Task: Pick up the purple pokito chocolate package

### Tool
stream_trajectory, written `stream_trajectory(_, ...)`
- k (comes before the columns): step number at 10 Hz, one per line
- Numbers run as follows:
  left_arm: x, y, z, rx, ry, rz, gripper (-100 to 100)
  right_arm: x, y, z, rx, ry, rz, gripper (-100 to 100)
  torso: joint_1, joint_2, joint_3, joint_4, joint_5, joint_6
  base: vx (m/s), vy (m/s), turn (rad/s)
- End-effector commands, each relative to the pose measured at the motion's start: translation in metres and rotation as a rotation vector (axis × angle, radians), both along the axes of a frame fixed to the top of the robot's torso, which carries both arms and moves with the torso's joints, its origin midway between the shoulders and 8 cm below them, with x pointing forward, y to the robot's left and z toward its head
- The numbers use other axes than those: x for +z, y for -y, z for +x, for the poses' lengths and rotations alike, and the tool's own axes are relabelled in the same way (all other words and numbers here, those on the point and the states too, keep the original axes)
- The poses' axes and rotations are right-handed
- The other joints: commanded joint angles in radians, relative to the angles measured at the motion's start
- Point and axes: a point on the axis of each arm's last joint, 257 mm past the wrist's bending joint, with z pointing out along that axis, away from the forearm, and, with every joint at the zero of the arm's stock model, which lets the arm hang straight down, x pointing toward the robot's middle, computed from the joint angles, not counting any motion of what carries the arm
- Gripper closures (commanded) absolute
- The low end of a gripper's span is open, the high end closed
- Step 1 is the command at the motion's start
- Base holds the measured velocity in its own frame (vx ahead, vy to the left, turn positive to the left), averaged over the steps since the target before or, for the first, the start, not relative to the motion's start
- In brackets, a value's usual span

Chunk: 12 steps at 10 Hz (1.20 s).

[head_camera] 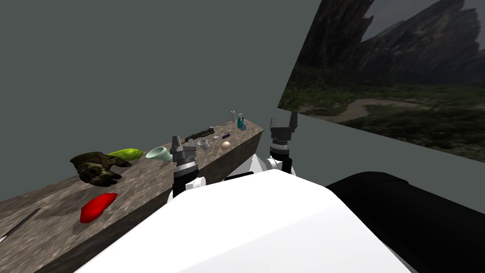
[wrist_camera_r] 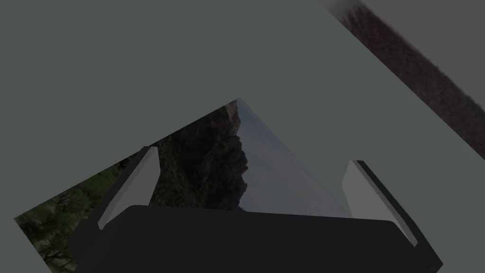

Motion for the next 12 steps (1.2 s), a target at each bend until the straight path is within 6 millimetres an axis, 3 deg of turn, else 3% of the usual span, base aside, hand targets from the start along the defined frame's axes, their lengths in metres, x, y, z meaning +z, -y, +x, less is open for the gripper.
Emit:
stream_trajectory(1, -0.003, 0.006, 0.005, -0.031, -0.014, 0.025, -100, 0.0, 0.0, 0.0, 0.0, 0.0, 0.0, 0, 0.0, 0.0, 0.0, 0.0, 0.0, 0.0, 0.002, -0.012, -0.008)
stream_trajectory(5, -0.018, 0.026, 0.032, -0.132, -0.077, 0.06, -100, 0.0, 0.0, 0.0, 0.0, 0.0, 0.0, 0, -0.003, -0.001, -0.001, 0.0, -0.001, 0.0, 0.011, -0.042, -0.012)
stream_trajectory(9, -0.045, 0.049, 0.074, -0.228, -0.18, 0.031, -100, 0.0, 0.0, 0.0, 0.0, 0.0, 0.0, 0, -0.005, -0.002, -0.001, -0.001, -0.001, 0.0, 0.023, -0.065, -0.016)
stream_trajectory(12, -0.051, 0.056, 0.088, -0.252, -0.209, 0.018, -100, 0.0, 0.0, 0.0, 0.0, 0.0, 0.0, 0, -0.003, -0.001, -0.001, 0.0, -0.001, 0.0, 0.009, -0.042, -0.006)
